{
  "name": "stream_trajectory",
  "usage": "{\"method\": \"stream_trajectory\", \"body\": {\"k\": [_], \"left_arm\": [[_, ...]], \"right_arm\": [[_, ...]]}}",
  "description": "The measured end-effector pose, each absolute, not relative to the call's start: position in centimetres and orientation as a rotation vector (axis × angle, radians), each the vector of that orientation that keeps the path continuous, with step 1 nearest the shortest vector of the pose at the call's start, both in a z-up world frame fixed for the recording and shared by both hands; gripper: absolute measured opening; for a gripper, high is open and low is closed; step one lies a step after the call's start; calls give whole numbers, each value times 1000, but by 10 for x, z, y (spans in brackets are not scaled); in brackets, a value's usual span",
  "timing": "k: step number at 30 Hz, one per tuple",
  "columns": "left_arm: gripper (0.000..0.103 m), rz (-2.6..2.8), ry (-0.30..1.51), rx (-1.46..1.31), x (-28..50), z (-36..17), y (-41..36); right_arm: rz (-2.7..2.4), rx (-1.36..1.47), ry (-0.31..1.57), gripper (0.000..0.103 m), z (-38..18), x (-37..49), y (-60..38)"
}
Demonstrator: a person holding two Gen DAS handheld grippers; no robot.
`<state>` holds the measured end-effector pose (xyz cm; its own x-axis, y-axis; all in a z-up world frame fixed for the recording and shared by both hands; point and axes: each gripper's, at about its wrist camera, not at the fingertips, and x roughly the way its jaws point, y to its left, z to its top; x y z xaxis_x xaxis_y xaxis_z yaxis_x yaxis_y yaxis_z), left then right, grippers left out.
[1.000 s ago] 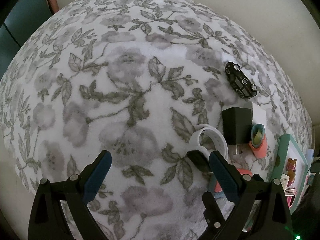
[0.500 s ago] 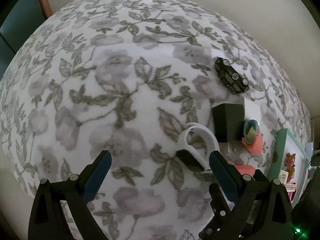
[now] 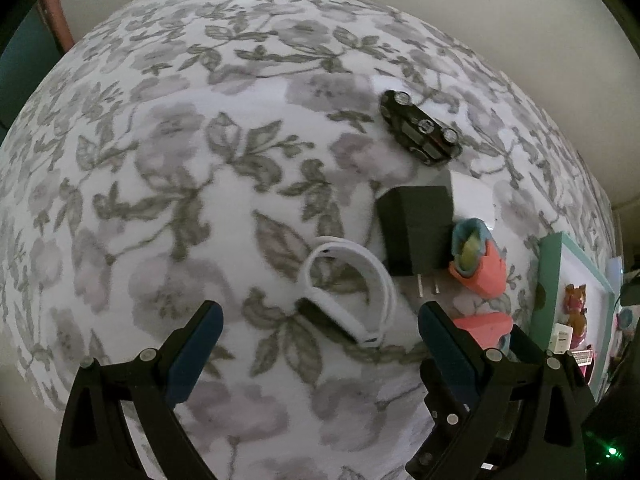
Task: Organize rigid objects
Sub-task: 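Grasp the white watch band with left tool while right tool grasps pink-blue pencil case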
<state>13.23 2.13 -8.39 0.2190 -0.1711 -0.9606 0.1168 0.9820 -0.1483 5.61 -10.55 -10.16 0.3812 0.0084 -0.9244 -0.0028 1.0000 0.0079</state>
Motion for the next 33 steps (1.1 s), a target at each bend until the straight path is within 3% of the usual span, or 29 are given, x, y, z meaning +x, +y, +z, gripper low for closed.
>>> {"method": "stream_trajectory", "body": {"k": [10,12,16,21,33], "left_arm": [[95,-172,1349,-40,138,-96,13],[82,-172,1352,-48,138,-96,12],[76,-176,1357,-53,137,-97,14],[57,-196,1352,-69,135,-95,15],[57,-186,1350,-65,134,-93,17]], "right_arm": [[10,-3,1179,85,-102,55,-111],[10,-4,1179,85,-102,55,-110],[8,-2,1180,84,-102,55,-111],[-5,14,1181,86,-102,56,-110],[-66,83,1166,87,-102,60,-110]]}}
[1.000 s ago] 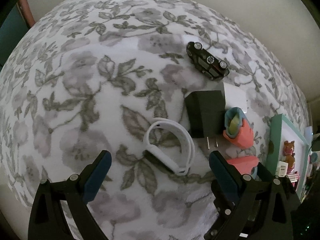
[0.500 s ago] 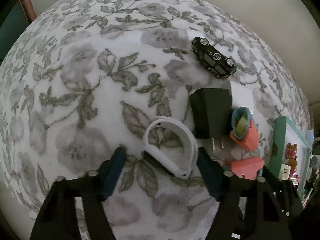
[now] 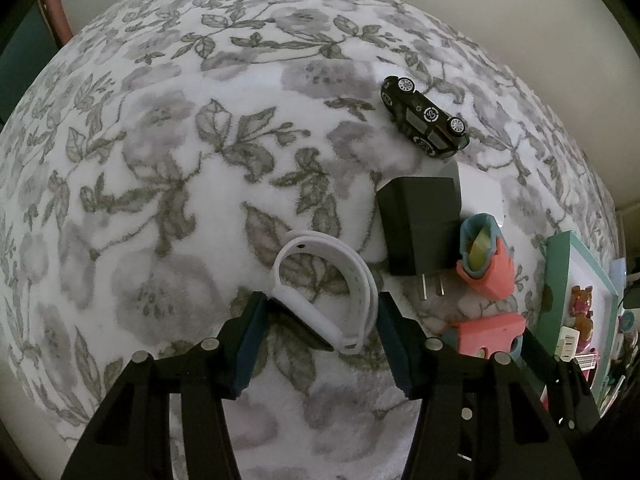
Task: Organize rigid objects
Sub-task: 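Grasp the white watch band with left tool while right tool grasps pink-blue pencil case, then carry watch band and pencil case over the tray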
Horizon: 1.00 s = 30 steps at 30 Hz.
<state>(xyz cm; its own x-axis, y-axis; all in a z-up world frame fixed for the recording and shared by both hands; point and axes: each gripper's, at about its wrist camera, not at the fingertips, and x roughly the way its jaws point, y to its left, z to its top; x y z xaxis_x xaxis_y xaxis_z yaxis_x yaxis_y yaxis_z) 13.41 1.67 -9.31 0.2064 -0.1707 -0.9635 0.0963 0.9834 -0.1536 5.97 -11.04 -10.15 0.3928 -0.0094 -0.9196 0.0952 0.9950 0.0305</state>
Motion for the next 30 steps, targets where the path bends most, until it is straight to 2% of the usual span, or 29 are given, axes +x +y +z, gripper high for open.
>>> {"method": "stream_trajectory", "body": {"k": [9,18,30], "left_arm": [[58,-177,1343,-37,133,-94,14],[56,-148,1323,44,132,-97,4],[55,-128,1311,-10,135,-90,22]], "right_arm": [[-99,28,1161,85,-103,61,-103],[-90,30,1162,73,-99,58,-108],[-73,74,1167,73,-93,56,-115]]}}
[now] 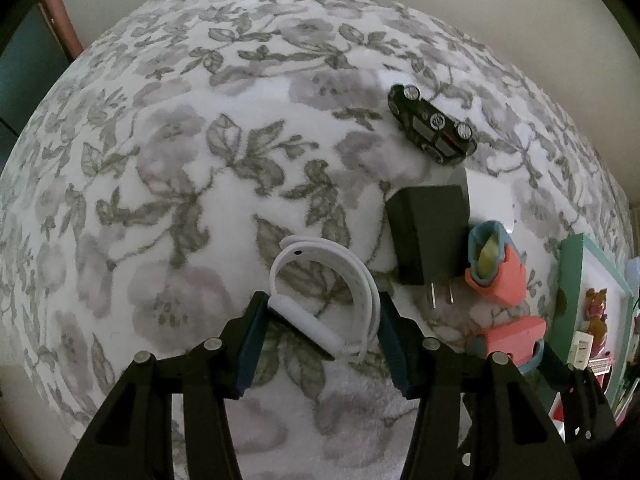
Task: Organize rigid objects
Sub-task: 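Carry watch band and pencil case over the tray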
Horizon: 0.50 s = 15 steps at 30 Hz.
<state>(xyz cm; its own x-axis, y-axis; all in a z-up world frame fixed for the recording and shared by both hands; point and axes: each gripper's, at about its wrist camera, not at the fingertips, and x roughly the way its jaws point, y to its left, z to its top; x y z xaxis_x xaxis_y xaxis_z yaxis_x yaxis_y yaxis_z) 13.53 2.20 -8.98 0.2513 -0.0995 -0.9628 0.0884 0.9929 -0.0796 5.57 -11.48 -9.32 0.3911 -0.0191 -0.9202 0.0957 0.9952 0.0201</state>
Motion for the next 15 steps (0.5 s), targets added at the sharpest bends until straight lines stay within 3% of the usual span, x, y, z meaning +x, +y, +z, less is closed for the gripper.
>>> {"method": "stream_trajectory", "body": {"k": [15], "left_arm": [[55,-158,1134,-87,129,-15,31]], "right_arm": [[-113,189,1042,72,-37,47,-149]]}}
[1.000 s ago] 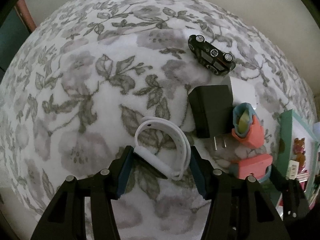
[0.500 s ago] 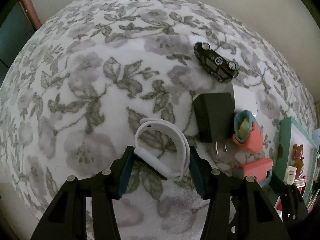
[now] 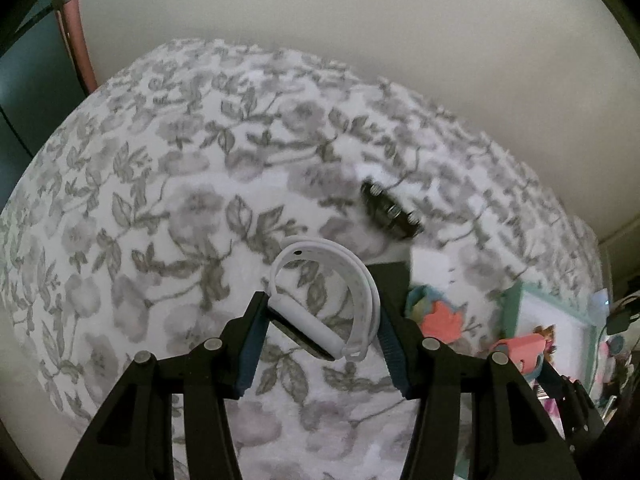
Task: Organize rigid objects
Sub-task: 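Carry watch band and pencil case over the tray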
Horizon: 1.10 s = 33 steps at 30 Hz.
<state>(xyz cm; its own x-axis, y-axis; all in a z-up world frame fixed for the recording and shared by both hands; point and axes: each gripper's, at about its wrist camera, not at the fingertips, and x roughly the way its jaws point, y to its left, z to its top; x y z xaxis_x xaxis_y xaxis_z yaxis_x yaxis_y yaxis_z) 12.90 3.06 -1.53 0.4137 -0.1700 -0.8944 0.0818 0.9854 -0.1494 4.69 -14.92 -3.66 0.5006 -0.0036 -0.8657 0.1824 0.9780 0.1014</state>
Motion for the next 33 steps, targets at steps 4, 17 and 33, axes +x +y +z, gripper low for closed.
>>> {"method": "stream_trajectory", "body": {"k": [4,17,33], "left_arm": [[55,-175,1093,-98,123,0,21],[55,-321,1035,-1,88,26,-55],[55,-534,1043,262,23,12,-191]], "right_arm": [[-168,220,1029,72,-25,41,-168],[-373,361,1031,72,-11,3,-255],[-577,587,1024,73,-23,-52,-362]]}}
